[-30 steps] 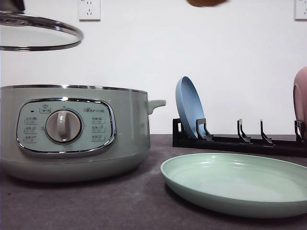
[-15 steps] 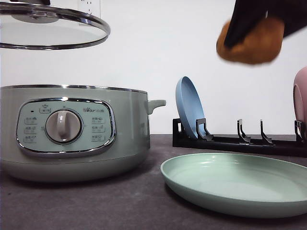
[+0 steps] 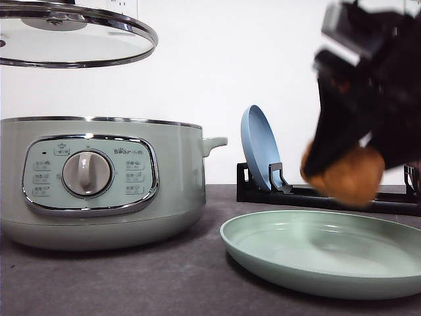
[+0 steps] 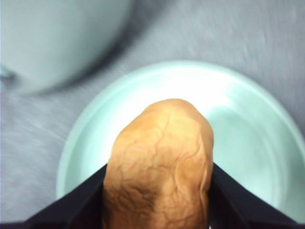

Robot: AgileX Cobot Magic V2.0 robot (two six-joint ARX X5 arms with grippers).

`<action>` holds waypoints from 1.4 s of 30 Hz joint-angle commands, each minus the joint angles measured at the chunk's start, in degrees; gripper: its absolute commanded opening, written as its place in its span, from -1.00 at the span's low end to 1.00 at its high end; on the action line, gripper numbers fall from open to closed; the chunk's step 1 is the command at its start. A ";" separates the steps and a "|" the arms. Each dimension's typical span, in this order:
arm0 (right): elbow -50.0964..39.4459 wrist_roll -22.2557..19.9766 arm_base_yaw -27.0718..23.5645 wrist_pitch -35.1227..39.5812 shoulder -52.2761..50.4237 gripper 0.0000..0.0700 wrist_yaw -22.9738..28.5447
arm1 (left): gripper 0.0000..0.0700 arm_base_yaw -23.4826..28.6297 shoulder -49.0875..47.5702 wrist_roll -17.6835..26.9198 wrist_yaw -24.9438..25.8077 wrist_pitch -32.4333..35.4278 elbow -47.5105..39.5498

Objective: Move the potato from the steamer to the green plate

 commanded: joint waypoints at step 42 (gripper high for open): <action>13.15 -0.81 0.21 -4.34 1.38 0.58 4.33 | -1.00 -4.25 2.87 0.37 0.33 2.54 1.64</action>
